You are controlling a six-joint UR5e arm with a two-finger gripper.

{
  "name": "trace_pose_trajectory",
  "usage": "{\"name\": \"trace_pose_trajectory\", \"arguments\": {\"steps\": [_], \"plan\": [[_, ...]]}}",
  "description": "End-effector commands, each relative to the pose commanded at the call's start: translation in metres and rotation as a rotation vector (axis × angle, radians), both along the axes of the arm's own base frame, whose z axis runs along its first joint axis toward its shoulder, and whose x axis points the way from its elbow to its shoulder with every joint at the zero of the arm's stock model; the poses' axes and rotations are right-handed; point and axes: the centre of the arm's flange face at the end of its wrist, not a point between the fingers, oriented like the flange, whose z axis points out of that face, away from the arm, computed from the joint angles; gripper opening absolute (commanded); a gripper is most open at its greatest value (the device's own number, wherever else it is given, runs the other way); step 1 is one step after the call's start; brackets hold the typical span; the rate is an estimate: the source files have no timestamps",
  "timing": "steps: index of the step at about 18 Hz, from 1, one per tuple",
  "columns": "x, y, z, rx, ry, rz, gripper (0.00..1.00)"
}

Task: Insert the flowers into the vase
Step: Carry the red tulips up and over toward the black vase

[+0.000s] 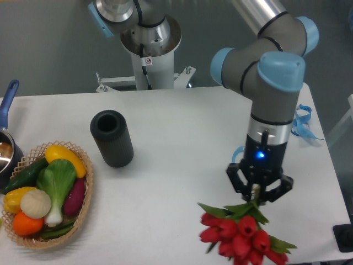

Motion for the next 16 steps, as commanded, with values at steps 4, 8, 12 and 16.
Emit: {"name": "trace_pose_trajectory", "arguments": {"steps": [4,8,12,16], "plan": [[0.02,0.002,0.016,0.086,-0.041,-0.063,0.04],[0.052,-0.002,0.031,0.271,-0.158,-0.196,0.04],[0.087,-0.022,0.033,0.365,-0.175,-0.285,0.05],[0.127,-0.042,0.016,0.421,-0.171,-0.354,0.06]]}}
